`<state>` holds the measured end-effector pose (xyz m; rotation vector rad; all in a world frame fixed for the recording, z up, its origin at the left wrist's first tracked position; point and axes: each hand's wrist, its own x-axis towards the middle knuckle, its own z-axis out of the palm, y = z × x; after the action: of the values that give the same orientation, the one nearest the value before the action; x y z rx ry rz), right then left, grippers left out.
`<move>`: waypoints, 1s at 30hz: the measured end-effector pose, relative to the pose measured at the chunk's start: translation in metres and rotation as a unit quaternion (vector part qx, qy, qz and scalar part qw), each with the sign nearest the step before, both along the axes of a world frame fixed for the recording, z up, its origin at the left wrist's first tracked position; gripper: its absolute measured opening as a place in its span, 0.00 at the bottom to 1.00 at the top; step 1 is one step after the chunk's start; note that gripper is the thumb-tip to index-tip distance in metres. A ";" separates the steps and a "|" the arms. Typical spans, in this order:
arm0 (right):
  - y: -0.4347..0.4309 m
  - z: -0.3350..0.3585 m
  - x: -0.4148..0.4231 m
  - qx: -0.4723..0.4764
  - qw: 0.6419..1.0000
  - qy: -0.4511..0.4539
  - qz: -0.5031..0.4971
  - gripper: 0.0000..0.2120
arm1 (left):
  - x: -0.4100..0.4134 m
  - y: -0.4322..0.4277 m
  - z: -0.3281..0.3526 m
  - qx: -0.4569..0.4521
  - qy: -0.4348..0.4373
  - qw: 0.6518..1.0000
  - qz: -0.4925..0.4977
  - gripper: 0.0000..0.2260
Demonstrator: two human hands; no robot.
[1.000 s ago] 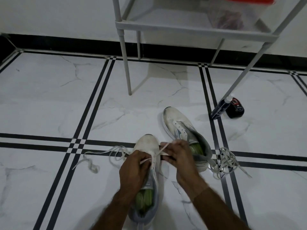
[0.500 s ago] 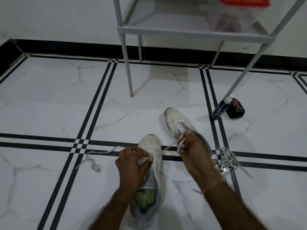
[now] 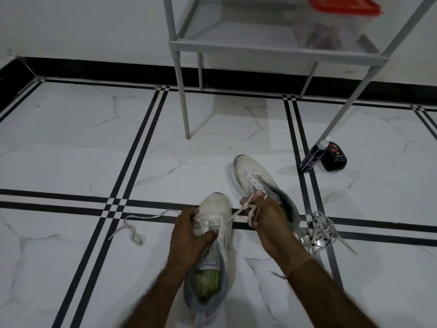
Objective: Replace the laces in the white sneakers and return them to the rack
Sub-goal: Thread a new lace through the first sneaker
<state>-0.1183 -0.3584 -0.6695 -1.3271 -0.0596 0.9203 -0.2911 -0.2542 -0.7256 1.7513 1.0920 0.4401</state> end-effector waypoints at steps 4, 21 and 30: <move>-0.003 -0.013 -0.003 -0.062 0.981 -0.176 0.054 0.04 | 0.006 -0.001 0.007 0.058 0.096 0.993 0.021 0.25; -0.005 0.005 -0.002 -0.037 0.990 -0.128 0.056 0.12 | -0.018 0.001 -0.002 0.037 0.022 0.998 0.050 0.04; -0.014 -0.011 -0.001 -0.082 0.974 -0.207 0.043 0.08 | 0.002 0.011 -0.001 -0.256 -0.109 0.900 0.335 0.11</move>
<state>-0.1193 -0.3720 -0.6802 -1.6654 -0.3735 0.7180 -0.2893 -0.2436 -0.7265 0.8134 1.4728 0.6717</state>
